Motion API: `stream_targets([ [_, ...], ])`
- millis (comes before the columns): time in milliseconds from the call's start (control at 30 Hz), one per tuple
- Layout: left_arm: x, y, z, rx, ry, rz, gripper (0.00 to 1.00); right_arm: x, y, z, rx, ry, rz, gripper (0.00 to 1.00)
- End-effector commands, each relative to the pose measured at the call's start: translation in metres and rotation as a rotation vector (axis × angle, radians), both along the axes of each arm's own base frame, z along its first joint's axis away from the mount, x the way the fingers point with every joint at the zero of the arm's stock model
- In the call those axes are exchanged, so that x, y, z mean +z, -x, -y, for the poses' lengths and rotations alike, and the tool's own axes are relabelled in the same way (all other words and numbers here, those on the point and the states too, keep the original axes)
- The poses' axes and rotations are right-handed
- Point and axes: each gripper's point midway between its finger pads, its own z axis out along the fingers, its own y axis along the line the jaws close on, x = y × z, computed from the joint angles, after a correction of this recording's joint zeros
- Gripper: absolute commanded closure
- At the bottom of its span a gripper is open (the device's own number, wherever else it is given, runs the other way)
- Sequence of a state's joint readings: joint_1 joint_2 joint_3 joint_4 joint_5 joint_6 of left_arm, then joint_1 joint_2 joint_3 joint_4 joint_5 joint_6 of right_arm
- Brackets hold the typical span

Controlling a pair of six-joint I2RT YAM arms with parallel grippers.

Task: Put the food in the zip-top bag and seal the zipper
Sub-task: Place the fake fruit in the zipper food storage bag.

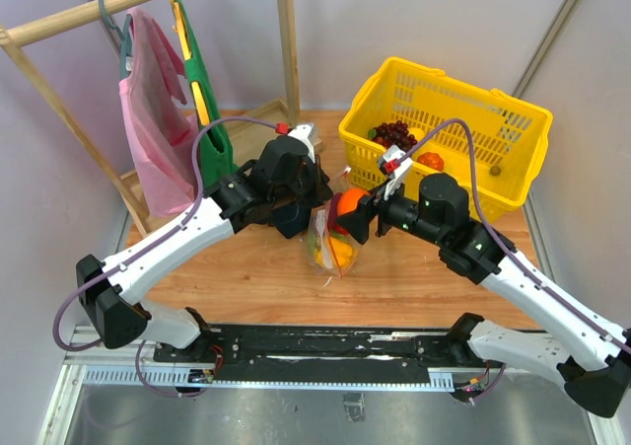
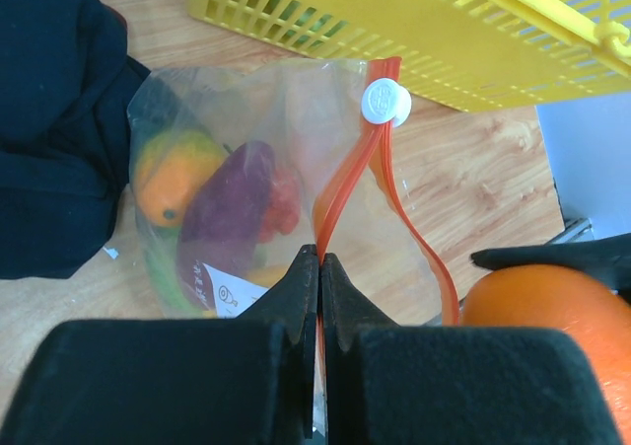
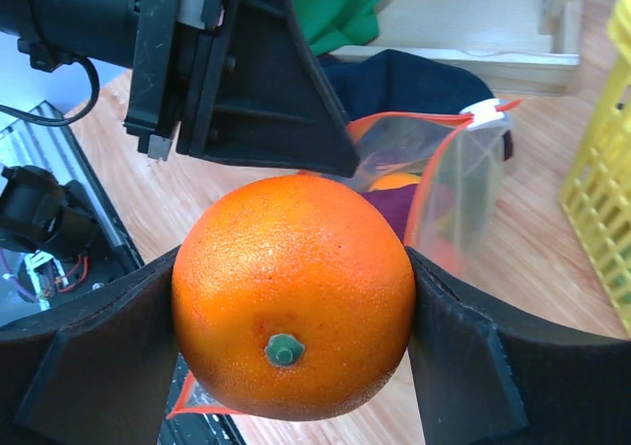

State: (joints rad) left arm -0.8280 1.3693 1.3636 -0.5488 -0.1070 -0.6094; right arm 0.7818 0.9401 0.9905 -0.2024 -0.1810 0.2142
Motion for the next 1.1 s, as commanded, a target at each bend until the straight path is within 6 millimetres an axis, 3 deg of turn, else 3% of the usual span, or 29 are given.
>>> stream_targets([
  [0,0.015,-0.002,0.0,0.023,0.051,0.04,1.0,0.012,0.008,-0.021,0.066,-0.109,0.013,0.58],
  [300,0.013,-0.002,-0.001,0.034,0.06,0.037,1.0,-0.025,0.0,-0.028,0.036,-0.07,-0.054,0.51],
  [533,0.014,0.001,-0.002,0.028,0.071,0.034,1.0,-0.041,-0.011,-0.022,-0.026,-0.026,-0.06,0.36],
  [833,0.013,0.002,-0.002,0.027,0.075,0.031,1.0,-0.038,-0.015,-0.014,-0.065,-0.011,-0.041,0.18],
  [1067,0.012,0.003,0.0,0.025,0.085,0.025,1.0,-0.034,-0.011,-0.013,-0.052,-0.01,-0.033,0.09],
])
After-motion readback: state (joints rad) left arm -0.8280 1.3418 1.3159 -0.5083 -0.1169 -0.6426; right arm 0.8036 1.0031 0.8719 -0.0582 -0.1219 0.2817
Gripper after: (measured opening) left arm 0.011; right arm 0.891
